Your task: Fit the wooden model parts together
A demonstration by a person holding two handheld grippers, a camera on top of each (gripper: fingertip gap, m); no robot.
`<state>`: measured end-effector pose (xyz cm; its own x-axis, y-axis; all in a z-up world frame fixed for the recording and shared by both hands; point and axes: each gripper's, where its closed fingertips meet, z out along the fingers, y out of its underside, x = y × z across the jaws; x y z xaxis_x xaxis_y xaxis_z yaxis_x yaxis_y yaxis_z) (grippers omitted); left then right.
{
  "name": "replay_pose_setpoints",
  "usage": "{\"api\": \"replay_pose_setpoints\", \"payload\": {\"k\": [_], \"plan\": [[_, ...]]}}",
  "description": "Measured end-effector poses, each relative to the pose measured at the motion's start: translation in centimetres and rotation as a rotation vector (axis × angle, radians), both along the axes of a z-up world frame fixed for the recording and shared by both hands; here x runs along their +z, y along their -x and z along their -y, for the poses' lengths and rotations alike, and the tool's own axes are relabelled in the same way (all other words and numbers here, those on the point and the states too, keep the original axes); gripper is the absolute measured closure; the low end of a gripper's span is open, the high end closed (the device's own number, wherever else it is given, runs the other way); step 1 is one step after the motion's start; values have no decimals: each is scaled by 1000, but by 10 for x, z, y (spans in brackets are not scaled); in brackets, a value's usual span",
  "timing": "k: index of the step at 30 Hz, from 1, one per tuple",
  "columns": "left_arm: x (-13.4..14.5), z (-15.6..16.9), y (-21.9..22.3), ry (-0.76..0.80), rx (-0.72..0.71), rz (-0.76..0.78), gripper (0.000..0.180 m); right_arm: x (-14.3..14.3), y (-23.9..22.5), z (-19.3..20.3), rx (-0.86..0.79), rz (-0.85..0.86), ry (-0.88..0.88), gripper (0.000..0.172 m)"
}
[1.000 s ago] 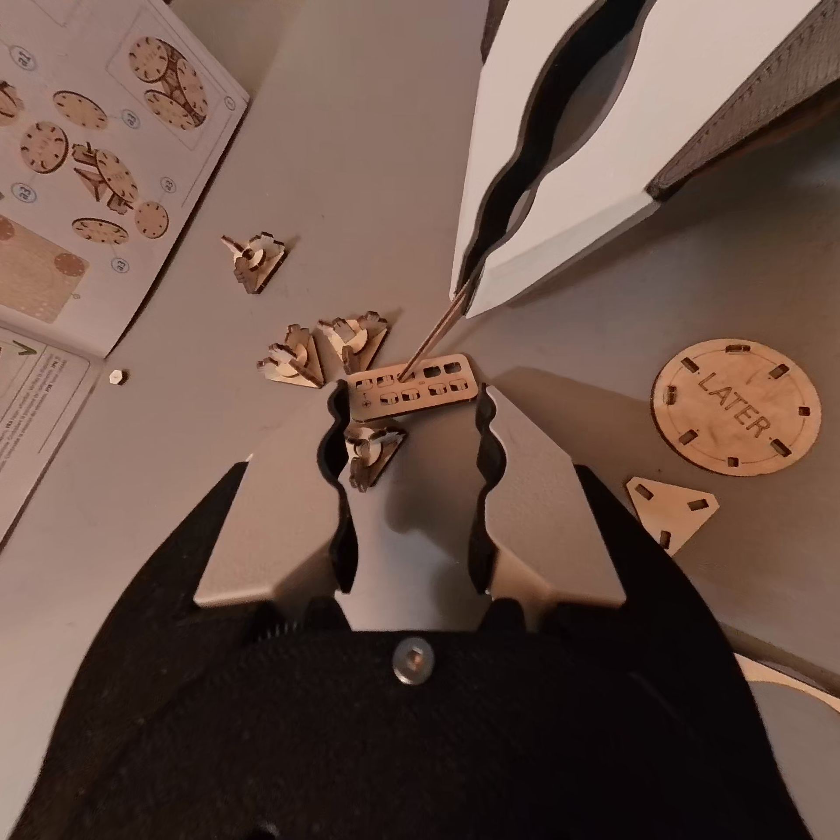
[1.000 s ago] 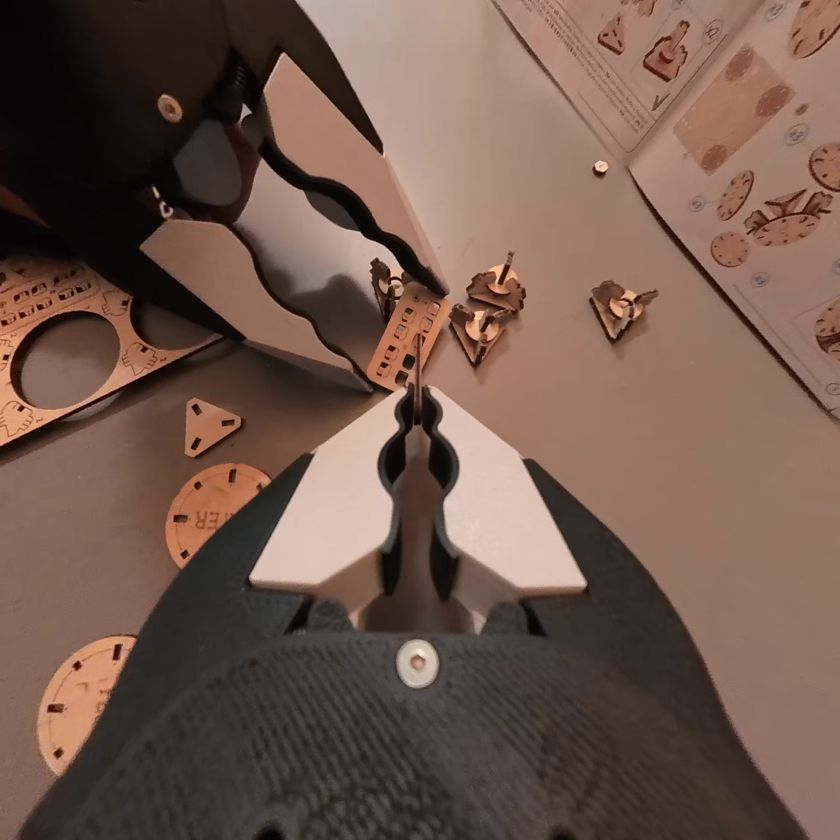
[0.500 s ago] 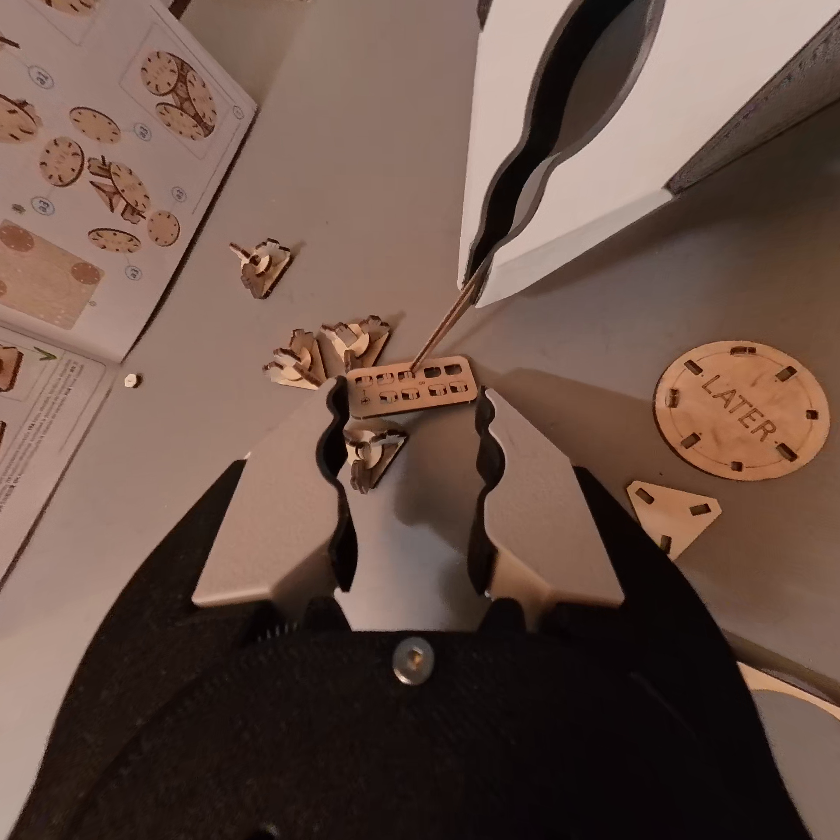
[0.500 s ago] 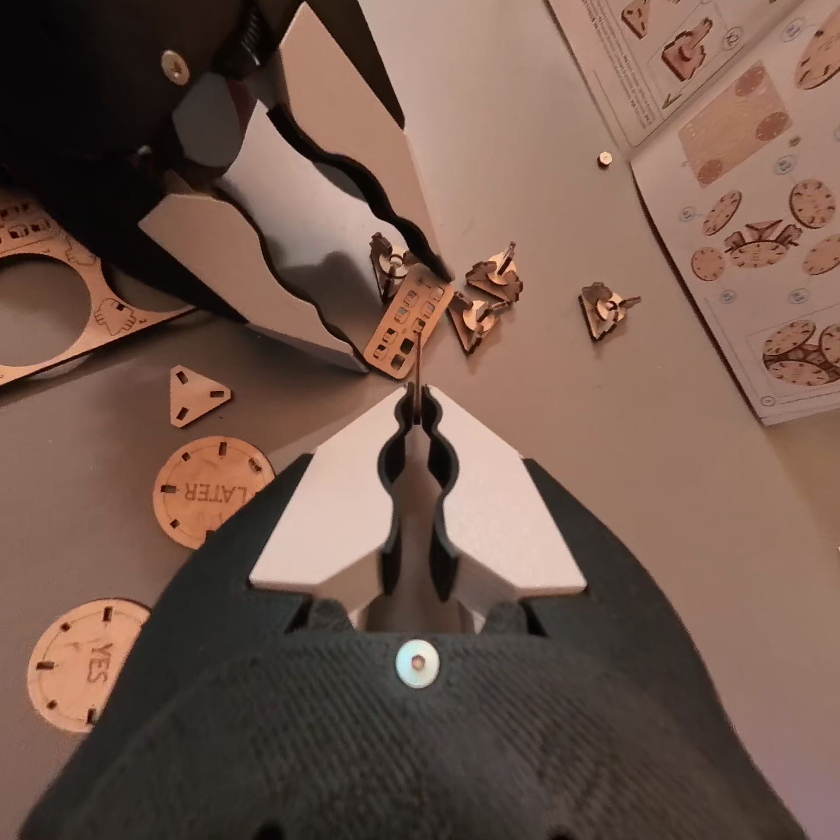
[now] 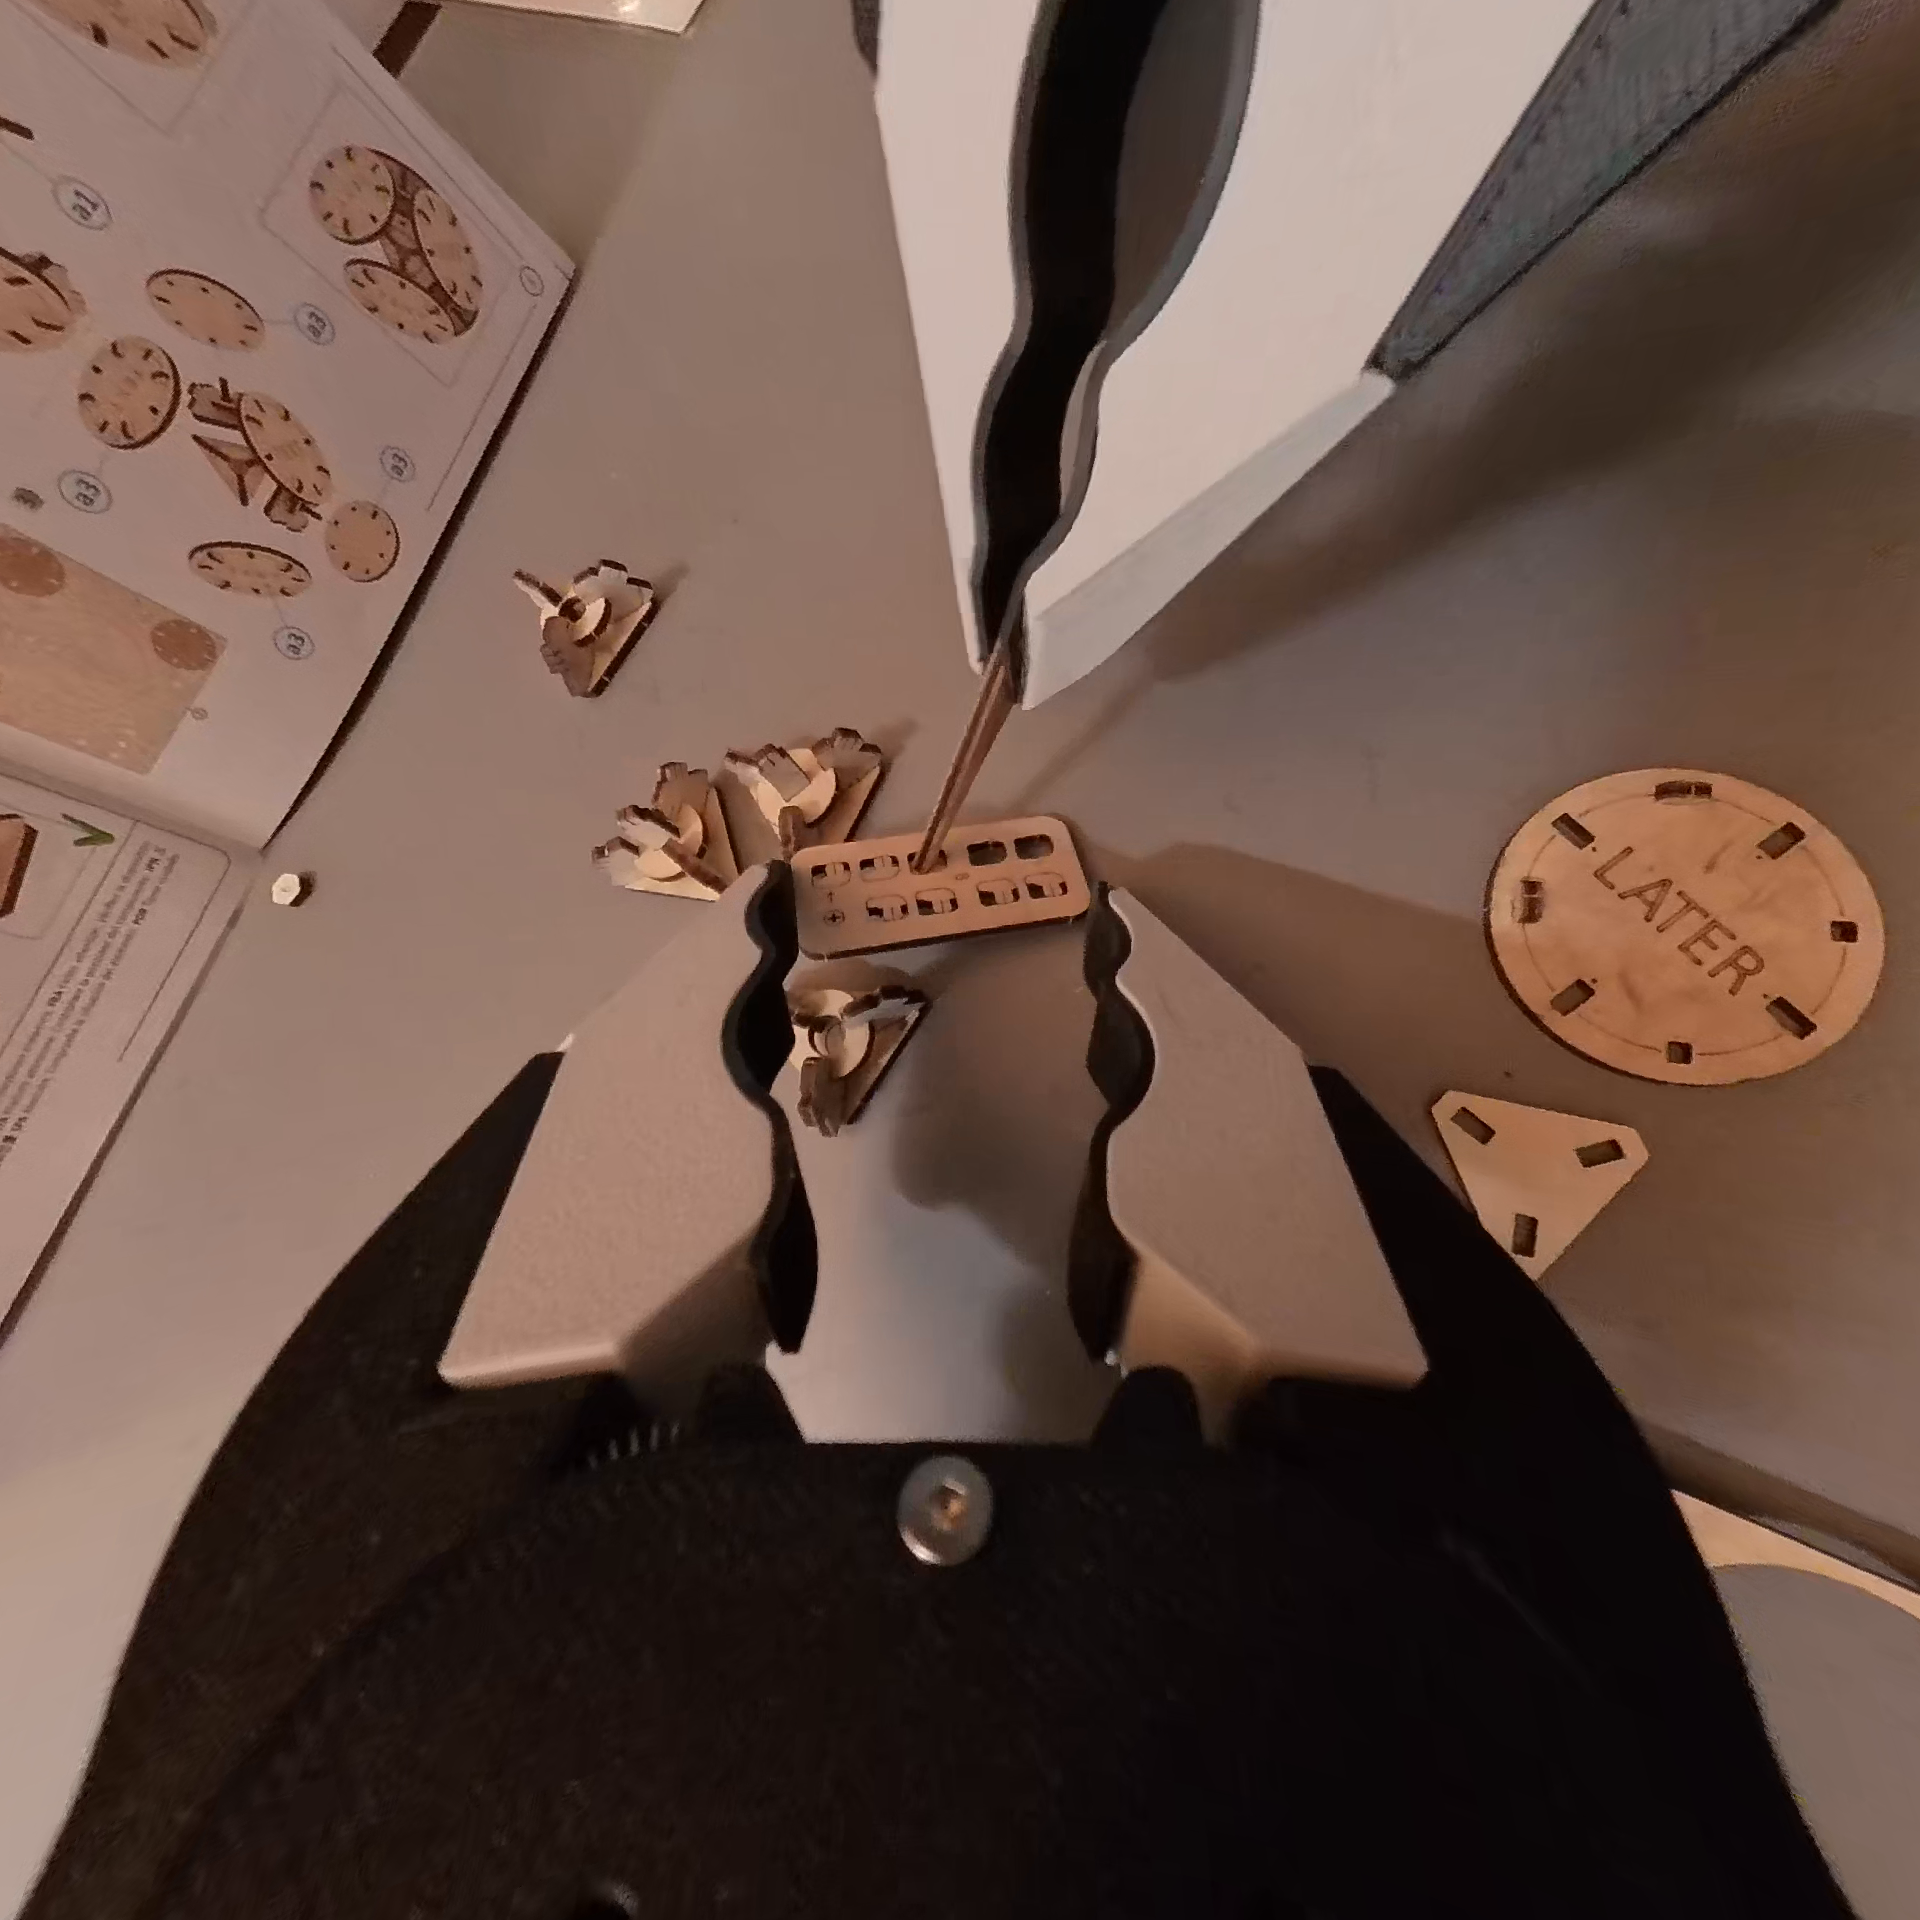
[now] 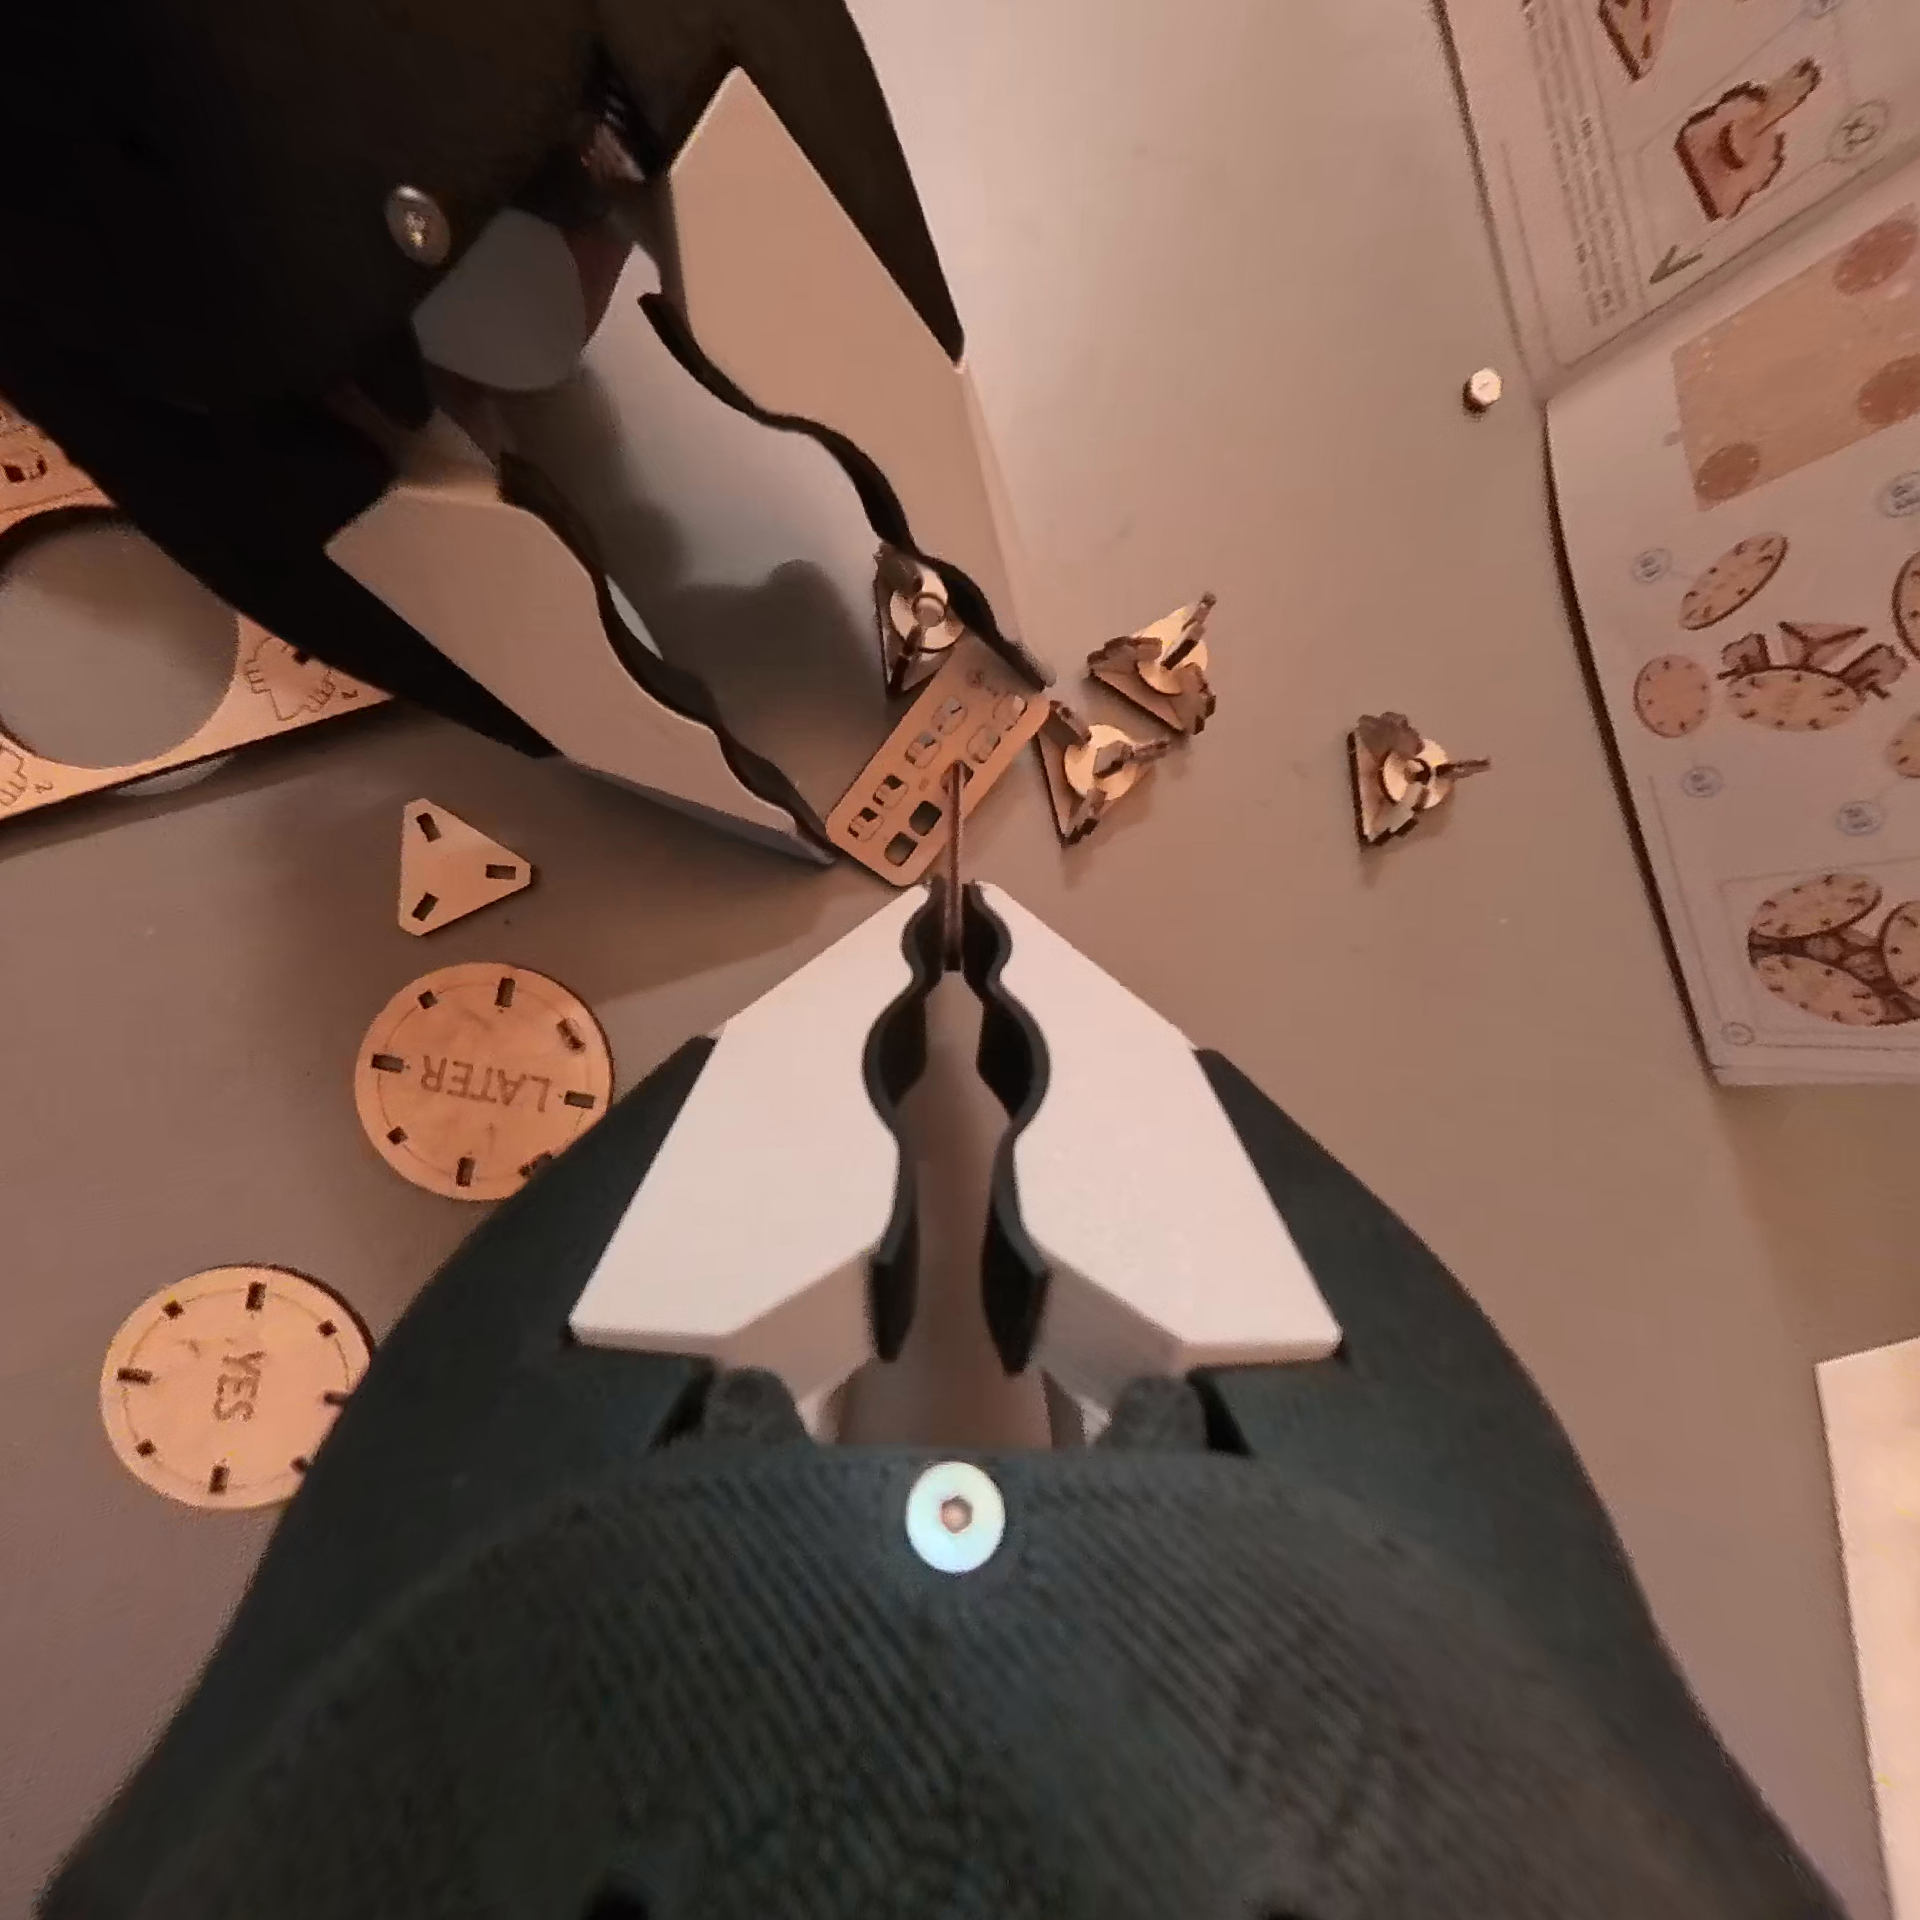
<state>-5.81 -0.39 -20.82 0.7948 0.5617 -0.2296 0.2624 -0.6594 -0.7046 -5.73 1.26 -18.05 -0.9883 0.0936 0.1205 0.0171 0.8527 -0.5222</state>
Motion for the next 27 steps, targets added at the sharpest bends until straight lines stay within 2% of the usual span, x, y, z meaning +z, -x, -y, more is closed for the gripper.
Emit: {"api": "replay_pose_setpoints", "payload": {"k": [9, 14, 15, 18, 22, 27], "plan": [[0, 0, 0, -2, -15, -1, 127, 3, 3, 5, 47, 111, -51, 171], [-1, 0, 0, -8, -16, 8, 127, 7, 6, 14, 58, 187, -17, 171], [-1, -3, -4, -17, -41, 23, 153, 4, 7, 15, 56, 188, -24, 171], [-1, 0, 1, 68, -19, -90, 161, -21, 5, 12, 57, 193, -97, 170], [2, -2, -2, 11, -26, -48, 171, -29, -1, 14, 74, 177, -102, 171], [28, -2, -6, -166, -35, -12, 150, -6, 1, 13, 73, 168, -22, 171]]}}
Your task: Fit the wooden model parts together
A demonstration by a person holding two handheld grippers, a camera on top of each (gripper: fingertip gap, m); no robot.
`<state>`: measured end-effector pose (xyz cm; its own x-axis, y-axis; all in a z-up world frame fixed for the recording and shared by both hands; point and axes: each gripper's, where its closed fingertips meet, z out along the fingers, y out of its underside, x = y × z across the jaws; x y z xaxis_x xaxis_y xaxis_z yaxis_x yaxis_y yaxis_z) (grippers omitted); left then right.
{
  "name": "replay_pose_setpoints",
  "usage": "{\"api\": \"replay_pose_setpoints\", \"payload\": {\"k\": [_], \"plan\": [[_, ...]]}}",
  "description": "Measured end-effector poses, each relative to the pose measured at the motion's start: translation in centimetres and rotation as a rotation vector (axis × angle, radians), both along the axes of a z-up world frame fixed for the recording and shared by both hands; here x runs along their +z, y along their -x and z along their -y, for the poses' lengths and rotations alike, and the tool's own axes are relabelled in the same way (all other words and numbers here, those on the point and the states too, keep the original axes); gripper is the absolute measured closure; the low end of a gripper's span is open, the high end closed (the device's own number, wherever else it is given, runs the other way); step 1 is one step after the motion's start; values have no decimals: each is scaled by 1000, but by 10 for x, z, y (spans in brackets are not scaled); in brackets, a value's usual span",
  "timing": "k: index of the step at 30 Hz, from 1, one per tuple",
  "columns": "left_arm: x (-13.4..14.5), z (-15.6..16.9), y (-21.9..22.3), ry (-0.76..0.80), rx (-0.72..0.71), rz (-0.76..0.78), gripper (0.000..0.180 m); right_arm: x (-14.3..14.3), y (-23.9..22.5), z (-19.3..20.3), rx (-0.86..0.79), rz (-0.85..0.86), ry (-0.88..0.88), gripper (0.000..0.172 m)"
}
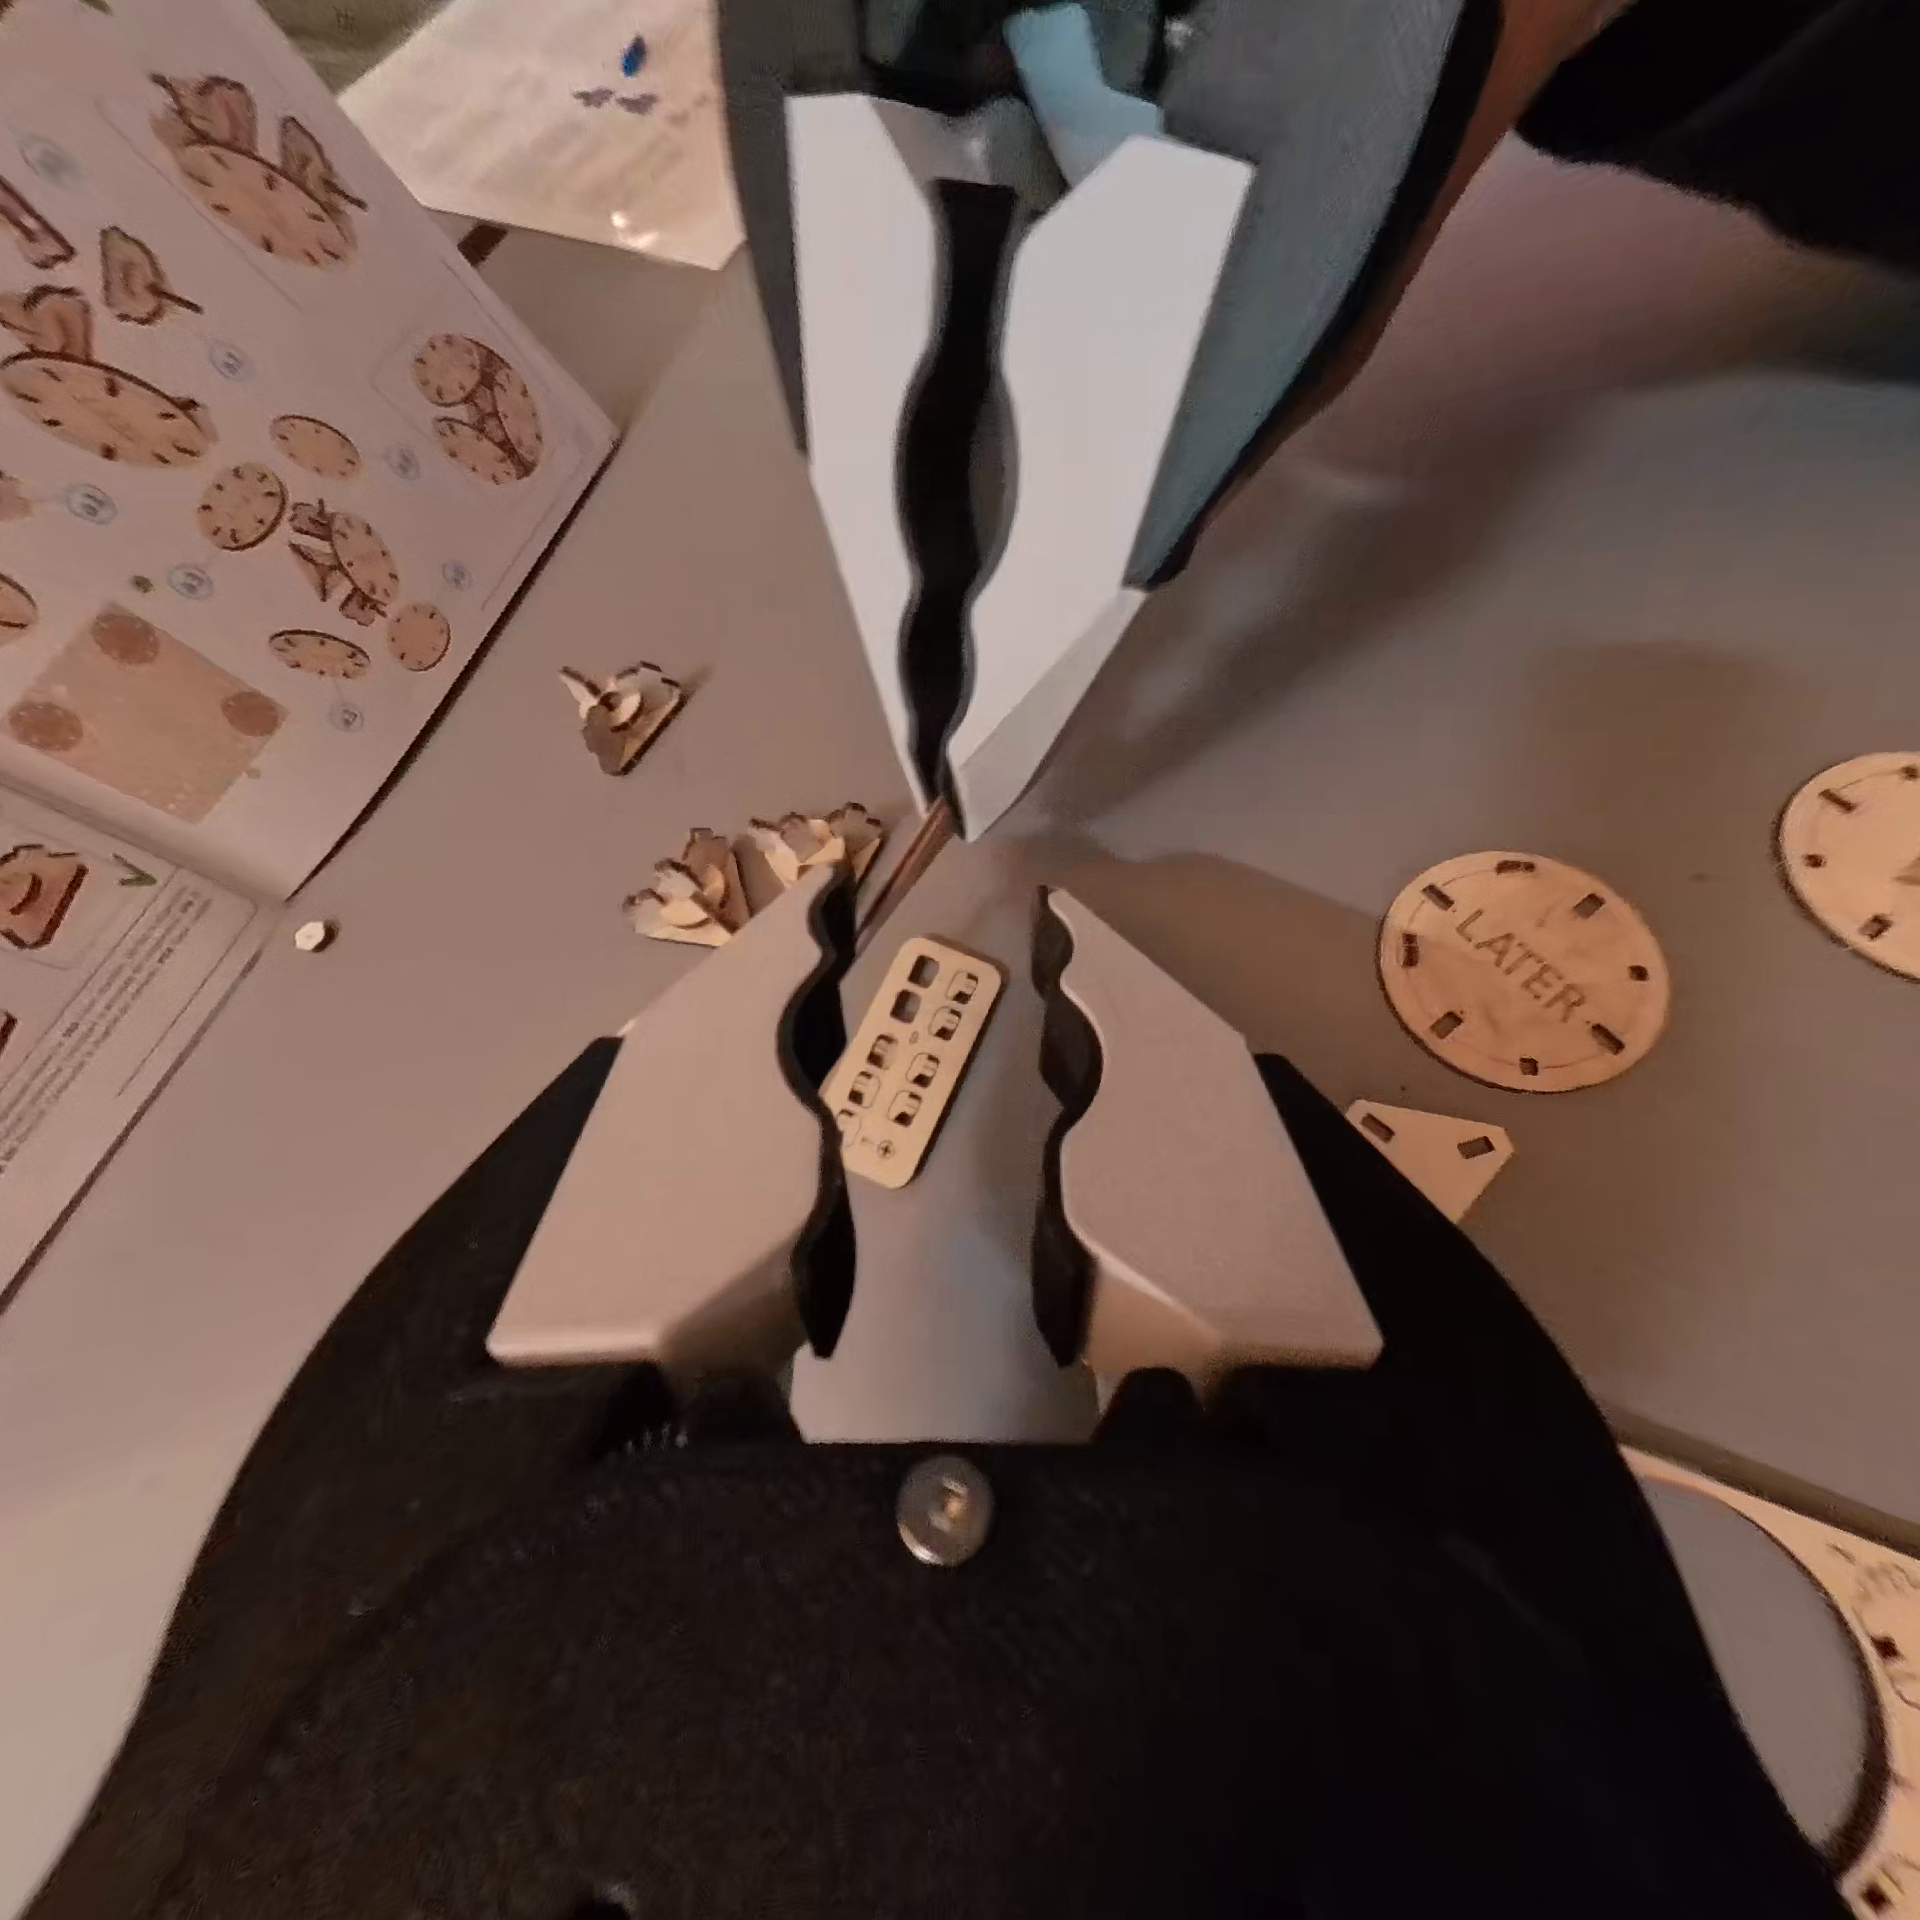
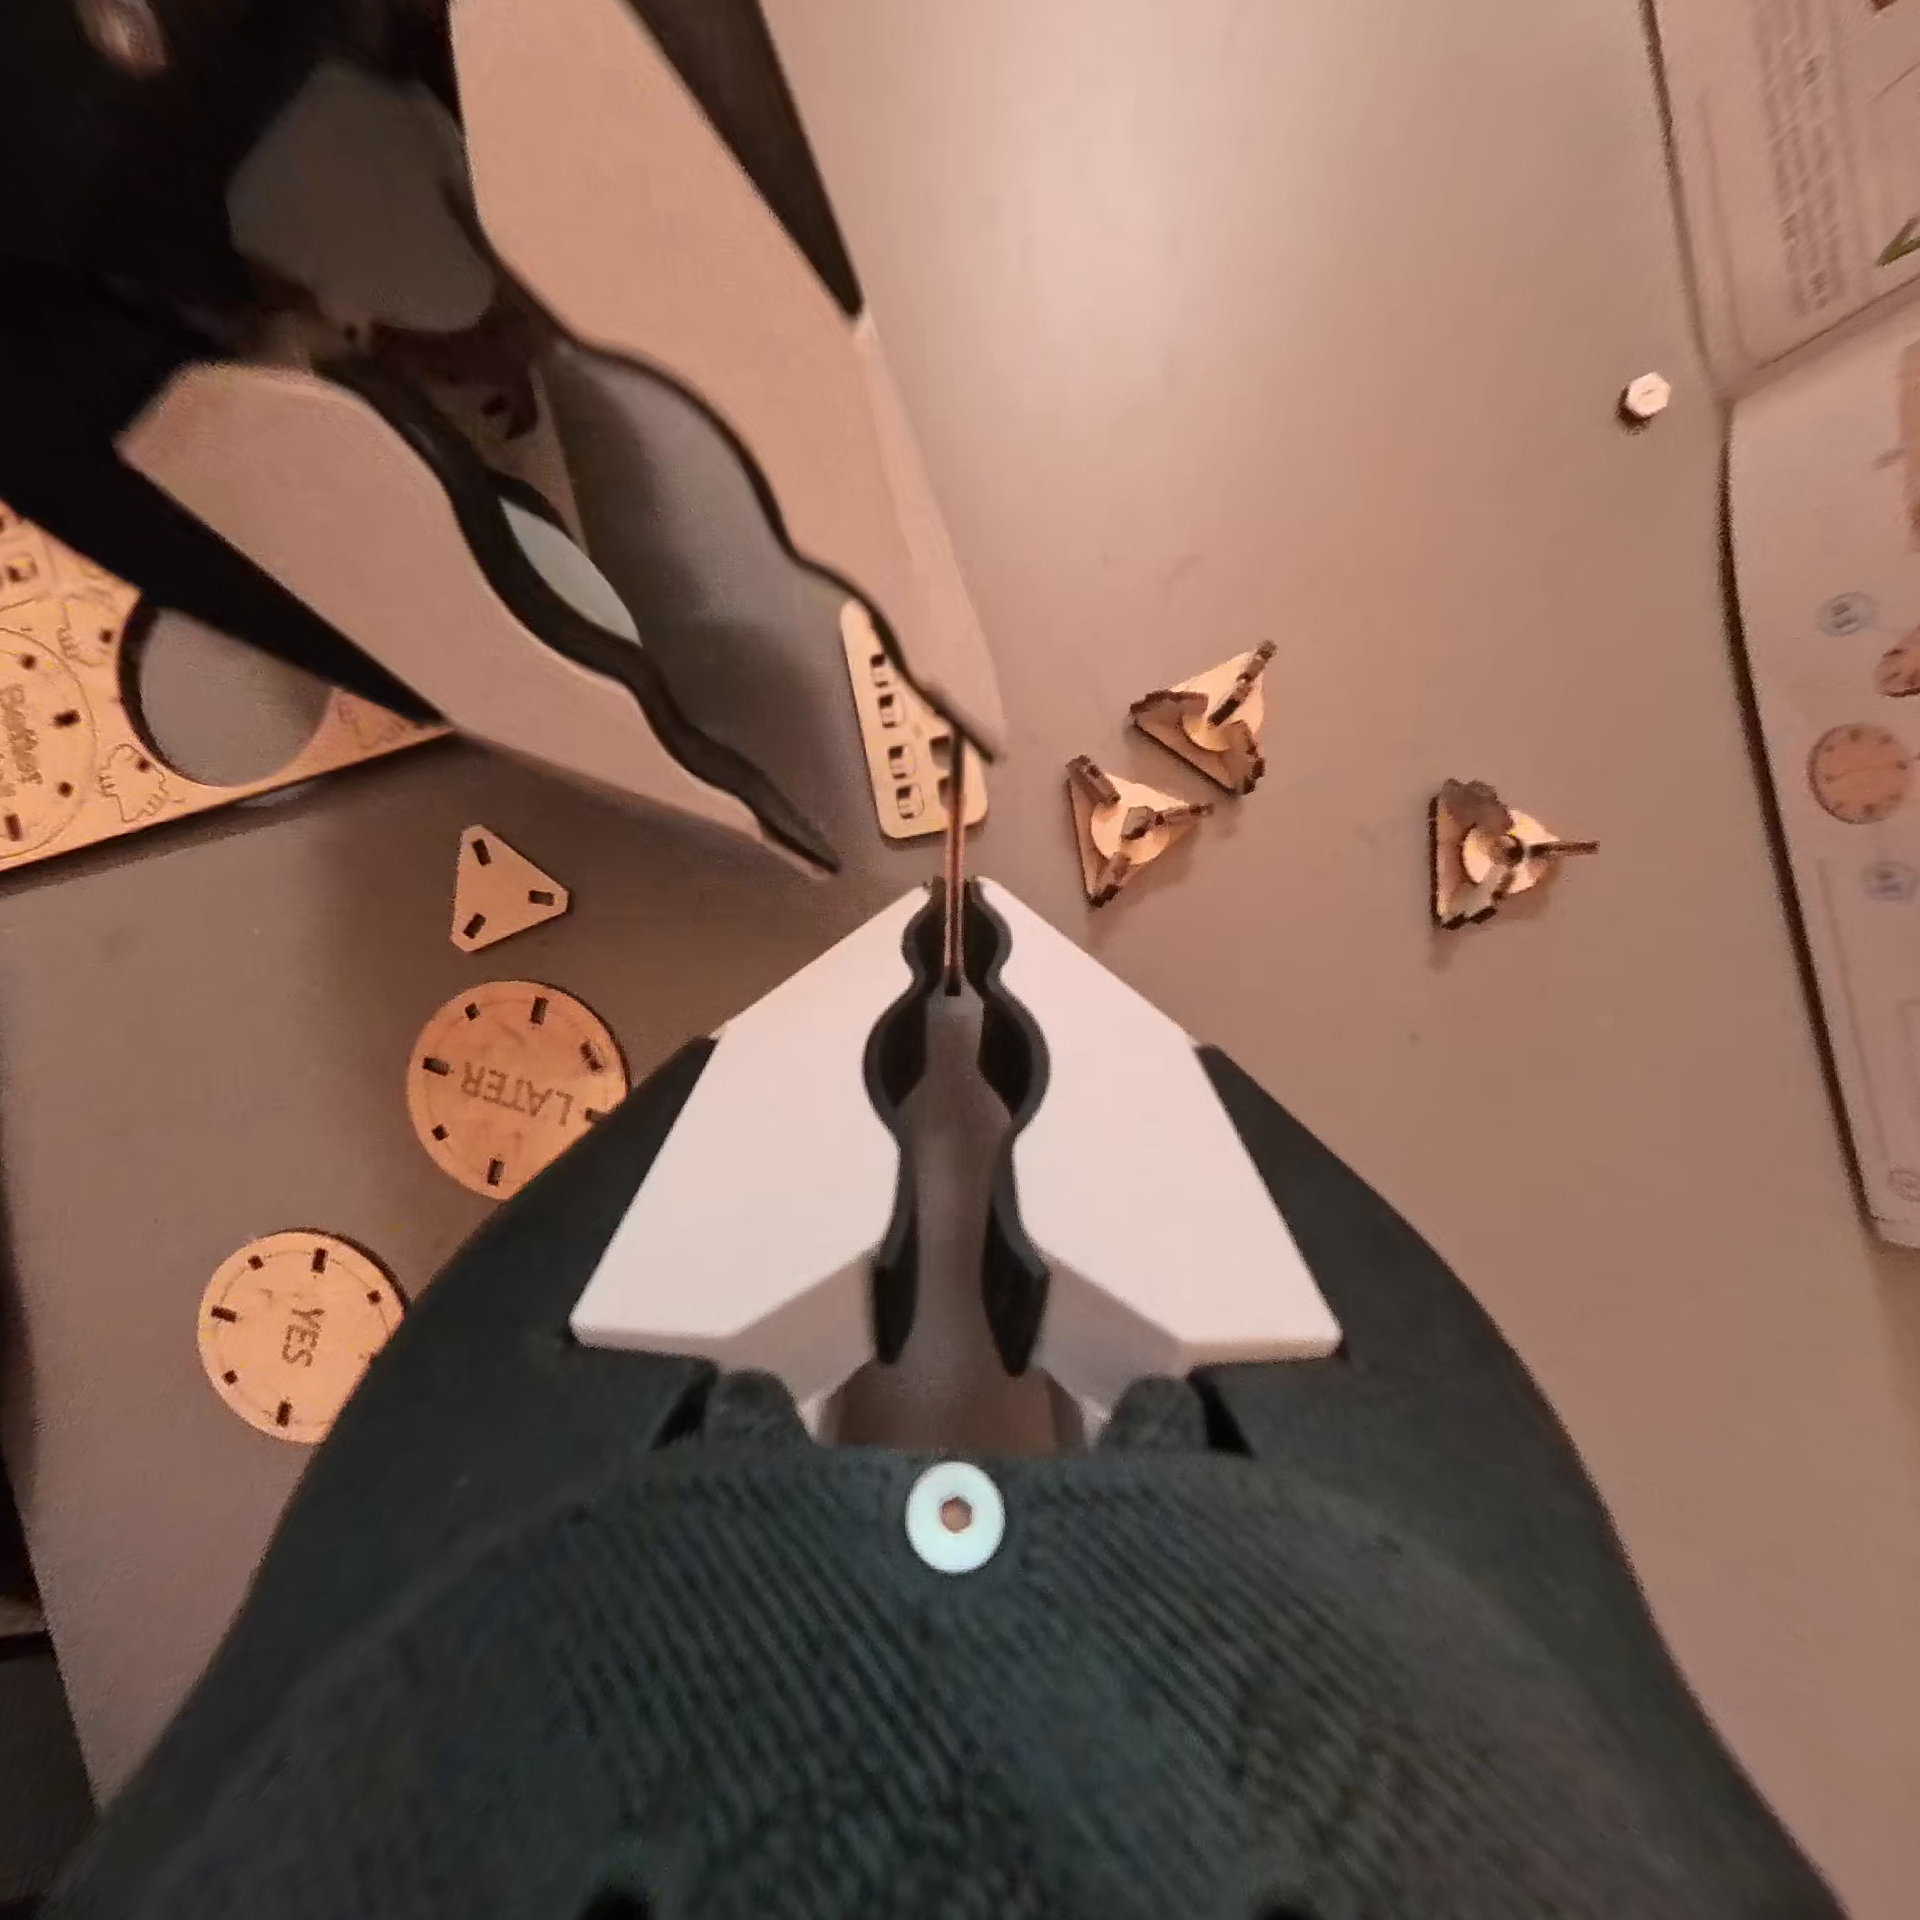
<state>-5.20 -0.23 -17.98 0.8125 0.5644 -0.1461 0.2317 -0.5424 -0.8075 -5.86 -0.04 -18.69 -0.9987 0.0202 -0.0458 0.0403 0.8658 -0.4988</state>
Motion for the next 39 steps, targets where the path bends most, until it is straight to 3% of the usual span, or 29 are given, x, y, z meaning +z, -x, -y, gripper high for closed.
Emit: {"api": "replay_pose_setpoints", "payload": {"k": [4, 9, 14, 17, 22, 25, 28, 31, 36, 39], "plan": [[-10, 17, -2, -12, -6, 125, 133, 1, 4, -1, 3, -10, 12, 171], [-1, 10, -6, -146, -66, 157, 132, 9, 0, 7, 43, -4, 83, 171], [13, 11, -5, -293, -75, 205, 174, 16, -13, 12, 132, -1, 138, 171], [26, 12, -9, -432, -108, 303, 180, 26, -14, 16, 186, -30, 219, 171], [60, 18, -12, -753, -170, 439, 180, 67, -14, 29, 255, -102, 582, 161], [73, 23, -11, -894, -201, 495, 180, 90, -16, 31, 240, -48, 793, 158], [84, 24, -15, -994, -253, 525, 180, 96, -20, 32, 233, 79, 882, 155], [89, 22, -19, -1014, -279, 523, 180, 94, -23, 35, 228, 152, 903, 155], [87, 18, -21, -973, -283, 500, 180, 100, -28, 36, 224, 242, 952, 169], [83, 19, -18, -913, -256, 411, 180, 96, -25, 37, 198, 278, 905, 170]]}}
